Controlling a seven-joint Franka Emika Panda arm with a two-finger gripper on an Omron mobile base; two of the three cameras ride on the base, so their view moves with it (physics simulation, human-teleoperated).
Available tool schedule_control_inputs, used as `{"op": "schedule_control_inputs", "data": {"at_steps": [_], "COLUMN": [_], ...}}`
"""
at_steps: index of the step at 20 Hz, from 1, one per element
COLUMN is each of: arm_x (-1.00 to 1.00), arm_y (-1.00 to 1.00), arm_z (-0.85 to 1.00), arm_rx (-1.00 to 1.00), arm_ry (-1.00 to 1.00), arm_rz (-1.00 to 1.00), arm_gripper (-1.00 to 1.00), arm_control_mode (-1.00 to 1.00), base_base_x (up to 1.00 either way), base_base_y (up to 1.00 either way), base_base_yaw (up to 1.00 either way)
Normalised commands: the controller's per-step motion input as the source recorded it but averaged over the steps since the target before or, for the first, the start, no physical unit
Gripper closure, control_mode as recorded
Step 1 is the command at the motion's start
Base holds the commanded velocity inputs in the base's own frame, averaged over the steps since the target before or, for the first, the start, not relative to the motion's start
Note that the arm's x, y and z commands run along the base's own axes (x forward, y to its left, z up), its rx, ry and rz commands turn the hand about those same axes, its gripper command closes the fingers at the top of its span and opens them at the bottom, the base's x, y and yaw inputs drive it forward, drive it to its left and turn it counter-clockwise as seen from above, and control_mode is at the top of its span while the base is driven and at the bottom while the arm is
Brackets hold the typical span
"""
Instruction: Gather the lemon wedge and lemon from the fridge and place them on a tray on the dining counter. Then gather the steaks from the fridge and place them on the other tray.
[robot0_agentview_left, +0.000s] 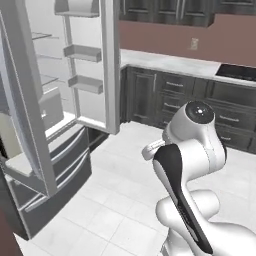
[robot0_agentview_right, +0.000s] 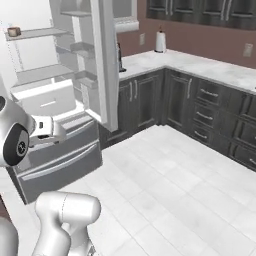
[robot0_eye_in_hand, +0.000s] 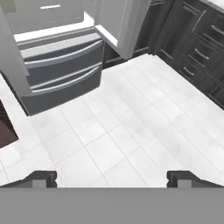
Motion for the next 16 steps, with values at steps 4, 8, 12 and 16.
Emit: {"op": "schedule_control_inputs", "data": {"at_steps": [4, 8, 12, 16], "arm_x": [0.0, 0.0, 0.0, 0.0], "arm_y": [0.0, 0.0, 0.0, 0.0], "arm_z": [0.0, 0.0, 0.0, 0.0], "arm_rx": [0.0, 0.0, 0.0, 0.0], "arm_ry": [0.0, 0.0, 0.0, 0.0], "arm_rz": [0.0, 0.0, 0.0, 0.0], "arm_gripper": [-1.0, -1.0, -1.0, -1.0], "arm_control_mode": [1.0, 1.0, 1.0, 1.0], "base_base_x": [0.57, 0.62, 0.65, 0.74], "base_base_y": [-0.45, -0.4, -0.39, -0.35], "base_base_yaw": [0.43, 0.43, 0.41, 0.39]}}
